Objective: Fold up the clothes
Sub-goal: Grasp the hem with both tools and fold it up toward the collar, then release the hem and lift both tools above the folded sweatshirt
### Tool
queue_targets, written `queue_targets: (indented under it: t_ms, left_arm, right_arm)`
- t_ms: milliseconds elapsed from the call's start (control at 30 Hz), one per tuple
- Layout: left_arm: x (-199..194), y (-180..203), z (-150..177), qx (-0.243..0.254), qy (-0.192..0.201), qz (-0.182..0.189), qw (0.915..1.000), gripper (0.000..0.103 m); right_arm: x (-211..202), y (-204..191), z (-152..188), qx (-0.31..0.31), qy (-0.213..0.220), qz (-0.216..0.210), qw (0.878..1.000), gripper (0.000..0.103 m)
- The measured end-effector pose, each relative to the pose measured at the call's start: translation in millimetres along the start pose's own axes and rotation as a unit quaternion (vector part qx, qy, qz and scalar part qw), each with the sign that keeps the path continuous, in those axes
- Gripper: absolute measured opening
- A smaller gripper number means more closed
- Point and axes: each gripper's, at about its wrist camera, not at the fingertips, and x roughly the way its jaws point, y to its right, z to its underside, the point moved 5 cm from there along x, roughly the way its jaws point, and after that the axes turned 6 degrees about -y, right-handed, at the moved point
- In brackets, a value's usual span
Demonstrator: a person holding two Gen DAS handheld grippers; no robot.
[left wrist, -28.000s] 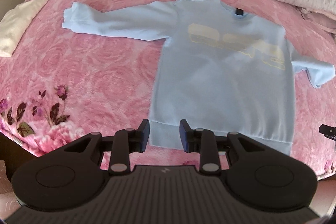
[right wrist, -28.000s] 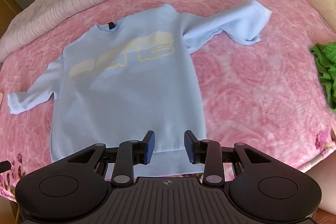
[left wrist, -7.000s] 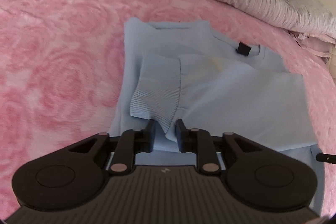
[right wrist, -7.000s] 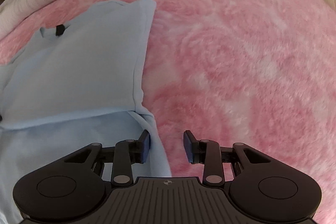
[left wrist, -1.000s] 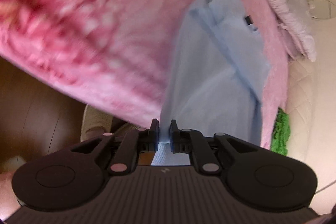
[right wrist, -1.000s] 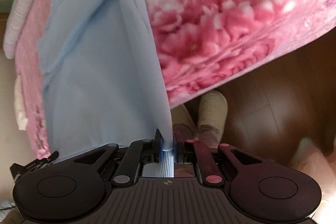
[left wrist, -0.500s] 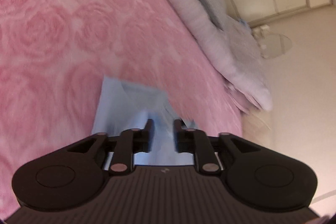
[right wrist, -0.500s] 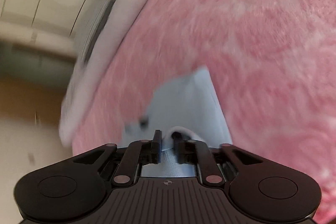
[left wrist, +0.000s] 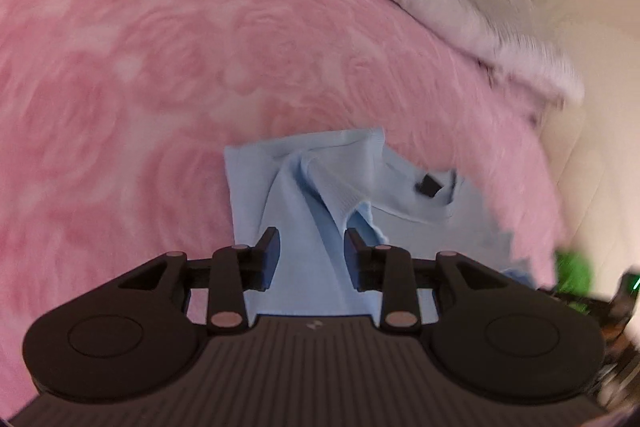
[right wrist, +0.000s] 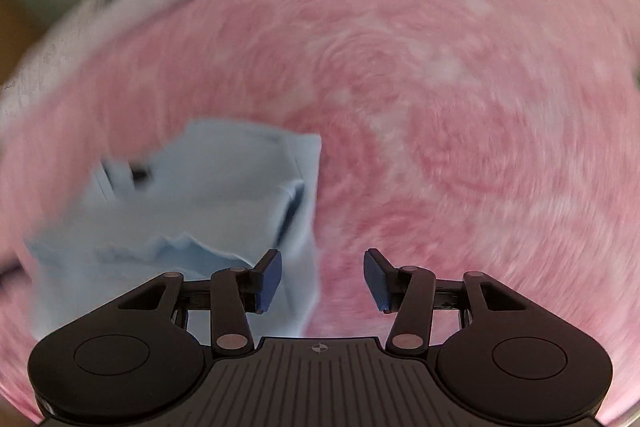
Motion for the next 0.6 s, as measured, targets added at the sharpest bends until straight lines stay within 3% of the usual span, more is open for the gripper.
queue_targets:
  t_ms: [100,167,233,300,367,467,600]
  left_arm:
    - [17,7,-11,0.093,-0.006,-0.036,0.9950,0.029]
    - [25,10,-14,0.167,-0.020,-0.068,0.9834,0.028]
    - [27,8,-13,0.194,-0.034,-0.079,0.9773,0.028]
    - [25,3,-12,0.180,-0.043,-0.072,0.9800,0.028]
    - [22,-1,-8,0.168,-0.049,-0.063,0.9825,0.028]
    - [26,4,-5,0.165,-0.052,-0.059,0.9832,0.028]
    - [32,12,-4,0.177,-0.056,-0.057,0.9809,0.028]
  right_arm:
    - [10,-3,2,-0.061,-0.004,0.029,0.998,0.050]
    - [16,-7,-1,-0.112,-0.013,0.053,0.992,0.050]
    - [26,-7,0,-0.159,-0.030,0.085,0.983,0.050]
    - [31,-7,5,-0.187,-0.044,0.091,0.977,0.050]
    - [33,-12,8,-0.203,-0.046,0.065,0.976,0.050]
    - [33,-30,-1,-0.233,-0.021,0.047,0.971,0.050]
    - [34,-27,-20,-0.209,-0.011,0.097,0.973,0.050]
